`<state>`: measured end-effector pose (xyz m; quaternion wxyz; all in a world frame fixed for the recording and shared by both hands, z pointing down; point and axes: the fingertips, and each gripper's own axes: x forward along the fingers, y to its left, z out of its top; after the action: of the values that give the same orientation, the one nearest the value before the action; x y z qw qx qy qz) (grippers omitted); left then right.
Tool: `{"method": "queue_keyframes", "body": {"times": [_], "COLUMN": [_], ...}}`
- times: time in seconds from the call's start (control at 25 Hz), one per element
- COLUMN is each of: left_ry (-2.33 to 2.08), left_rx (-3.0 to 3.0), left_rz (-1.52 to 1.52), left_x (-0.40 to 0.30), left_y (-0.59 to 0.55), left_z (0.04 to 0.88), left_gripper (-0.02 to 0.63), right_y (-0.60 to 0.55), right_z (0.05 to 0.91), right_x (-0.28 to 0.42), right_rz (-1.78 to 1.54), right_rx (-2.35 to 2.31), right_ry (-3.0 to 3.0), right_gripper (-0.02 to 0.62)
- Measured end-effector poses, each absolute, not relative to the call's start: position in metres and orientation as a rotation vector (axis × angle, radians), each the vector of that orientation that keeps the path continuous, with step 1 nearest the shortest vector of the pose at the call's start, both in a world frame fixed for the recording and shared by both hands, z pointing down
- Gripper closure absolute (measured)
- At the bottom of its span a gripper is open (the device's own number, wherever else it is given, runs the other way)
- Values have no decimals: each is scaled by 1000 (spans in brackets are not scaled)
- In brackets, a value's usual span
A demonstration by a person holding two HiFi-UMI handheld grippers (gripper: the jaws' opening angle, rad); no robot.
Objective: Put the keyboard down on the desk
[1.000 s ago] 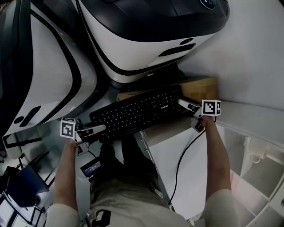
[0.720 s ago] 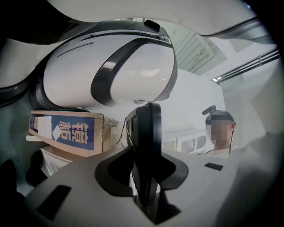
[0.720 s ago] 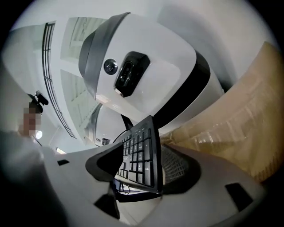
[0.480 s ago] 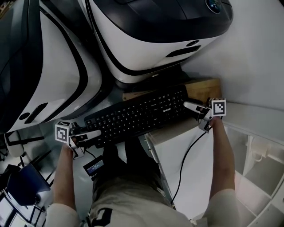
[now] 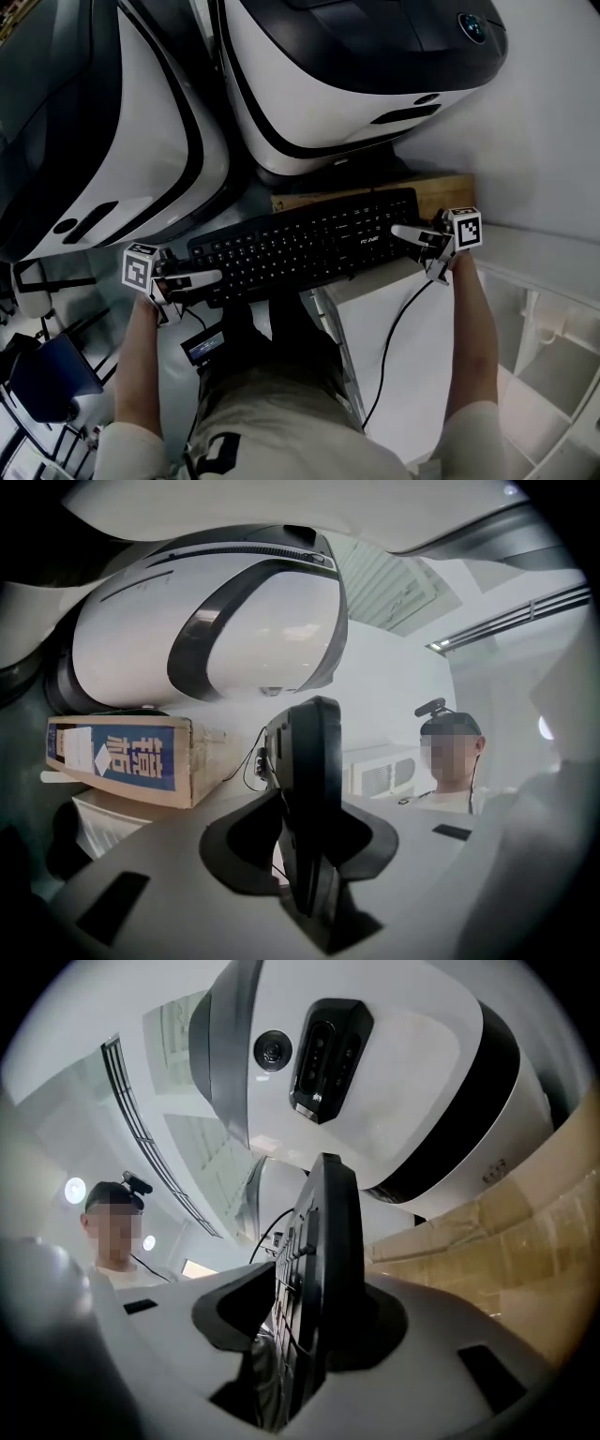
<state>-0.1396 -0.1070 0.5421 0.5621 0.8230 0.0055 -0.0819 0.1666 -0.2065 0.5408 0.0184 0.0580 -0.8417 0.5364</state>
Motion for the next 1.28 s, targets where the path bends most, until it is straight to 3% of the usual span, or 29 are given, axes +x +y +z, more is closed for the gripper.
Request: {"method": "queue_keyframes", "body": {"times": [0.2,1.28], "left_ry": [22,-177], "left_rx": [1945,1972], "left_rz": [-176,-43], "left_x": [-139,-142], "left_y": [-111,-113], "left_z": [543,548], "left_gripper": [502,517], "right_y": [-209,-206], "right_z": [535,534], "right_x": [169,161], "right_rz": [1681,1622], "right_rx": [174,146], "right_ry": [-2635,-2585], "right_gripper": [468,480]}}
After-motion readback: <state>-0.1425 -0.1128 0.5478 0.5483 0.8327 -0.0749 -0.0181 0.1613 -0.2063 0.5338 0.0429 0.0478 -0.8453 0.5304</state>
